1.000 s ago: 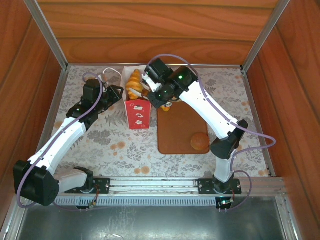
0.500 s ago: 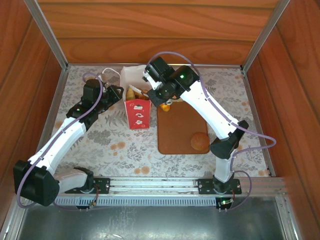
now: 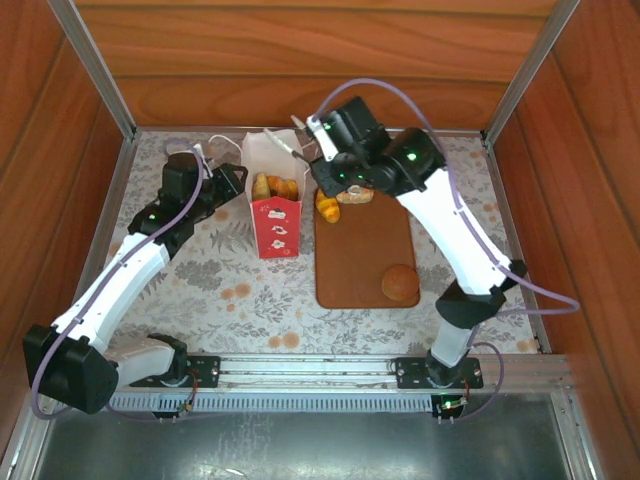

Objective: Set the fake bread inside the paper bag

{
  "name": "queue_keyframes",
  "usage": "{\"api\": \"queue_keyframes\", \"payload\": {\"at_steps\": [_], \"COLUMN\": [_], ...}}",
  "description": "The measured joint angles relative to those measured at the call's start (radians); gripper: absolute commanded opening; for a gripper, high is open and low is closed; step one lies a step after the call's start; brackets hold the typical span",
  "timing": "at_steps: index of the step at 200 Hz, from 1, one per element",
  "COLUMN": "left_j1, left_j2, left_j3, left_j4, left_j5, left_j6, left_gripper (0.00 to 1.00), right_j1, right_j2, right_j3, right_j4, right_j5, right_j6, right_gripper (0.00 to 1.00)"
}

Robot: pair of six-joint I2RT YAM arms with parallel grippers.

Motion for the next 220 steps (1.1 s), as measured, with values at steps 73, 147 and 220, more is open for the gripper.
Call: {"api": "queue_keyframes", "payload": {"at_steps": [73,147,220], "left_j1": [0.017,0.083,0.116], "left_j2": [-0.106,-0.142,-0.202], "left_j3": [0.004,-0.054,-0.100], "left_j4": [-0.019,-0.034,-0.040], "left_j5": [-0.043,-0.062,-0.080], "left_j6": [0.068,0.076,0.065], "left_gripper": [0.78,0.95,0.97], "right_j1": [-0.159,-0.269,-0.269], "right_j2": [-0.321,-0.639,-0.677], "right_j3": [-0.257,-0.808,-1.186], "right_j4": [0.125,0.243,0.348], "right_j5": [0.037,0.030,-0.027], "right_j6": [0.009,0.025,-0.052], "right_gripper": [0.49,0.52,0.52]}}
